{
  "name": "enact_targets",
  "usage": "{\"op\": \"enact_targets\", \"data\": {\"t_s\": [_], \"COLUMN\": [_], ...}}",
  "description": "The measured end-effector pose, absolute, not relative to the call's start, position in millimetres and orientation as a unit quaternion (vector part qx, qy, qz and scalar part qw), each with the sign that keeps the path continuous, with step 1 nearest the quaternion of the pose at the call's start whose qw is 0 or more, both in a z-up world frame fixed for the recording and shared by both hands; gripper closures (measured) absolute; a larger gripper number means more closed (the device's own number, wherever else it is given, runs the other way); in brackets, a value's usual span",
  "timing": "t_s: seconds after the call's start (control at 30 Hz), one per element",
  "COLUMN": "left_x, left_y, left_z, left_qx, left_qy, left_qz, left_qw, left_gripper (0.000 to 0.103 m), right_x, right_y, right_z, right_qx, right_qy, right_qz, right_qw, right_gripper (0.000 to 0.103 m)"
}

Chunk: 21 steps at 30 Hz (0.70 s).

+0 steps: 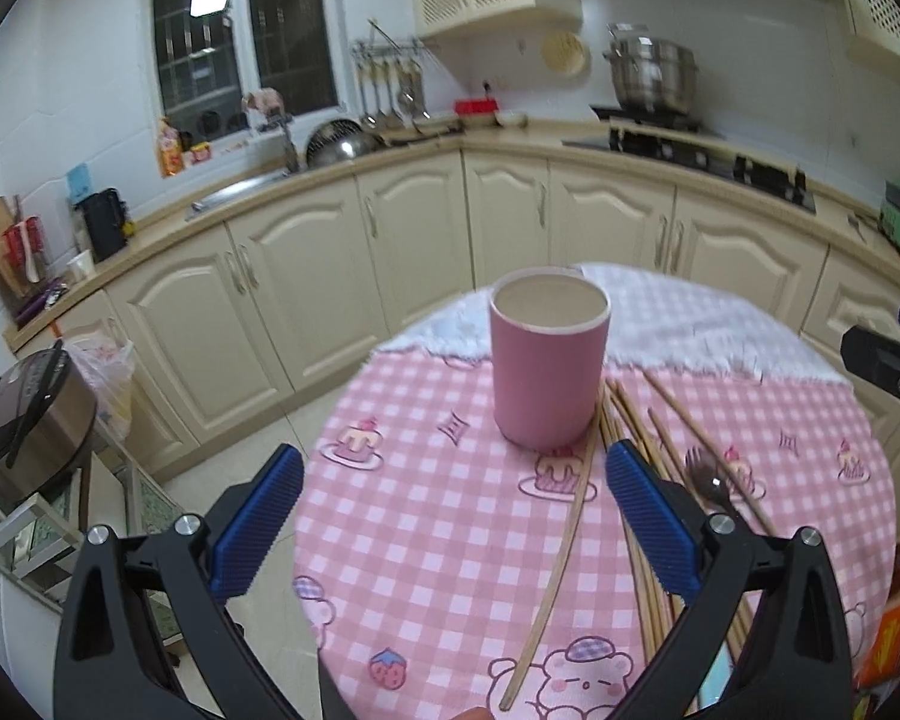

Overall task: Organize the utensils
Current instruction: 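Lower the left tool to the chopsticks and close on one chopstick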

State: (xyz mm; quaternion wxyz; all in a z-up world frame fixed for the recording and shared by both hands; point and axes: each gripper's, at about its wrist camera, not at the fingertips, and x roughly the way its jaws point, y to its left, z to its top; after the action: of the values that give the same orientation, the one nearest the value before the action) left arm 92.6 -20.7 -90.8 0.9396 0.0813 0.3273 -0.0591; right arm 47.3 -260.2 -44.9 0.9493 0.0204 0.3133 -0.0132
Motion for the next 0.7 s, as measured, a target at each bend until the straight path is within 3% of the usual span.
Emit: {"op": "enact_targets", "data": {"t_s": [0.7], "left_x": [164], "left_y": [-64], "left_z": [-187], "left_qx": [0.161], "left_qy": [0.44], "left_qz": [-0.133], "left_qw": [0.874], "left_gripper": [0.004], "right_x": [86], "right_y": [-292], "right_z": [-118], "right_qx": [0.01], "right_qy": [0.426], "right_qz": [-0.014], "right_qw": [0.905], "right_gripper": [0.005]}}
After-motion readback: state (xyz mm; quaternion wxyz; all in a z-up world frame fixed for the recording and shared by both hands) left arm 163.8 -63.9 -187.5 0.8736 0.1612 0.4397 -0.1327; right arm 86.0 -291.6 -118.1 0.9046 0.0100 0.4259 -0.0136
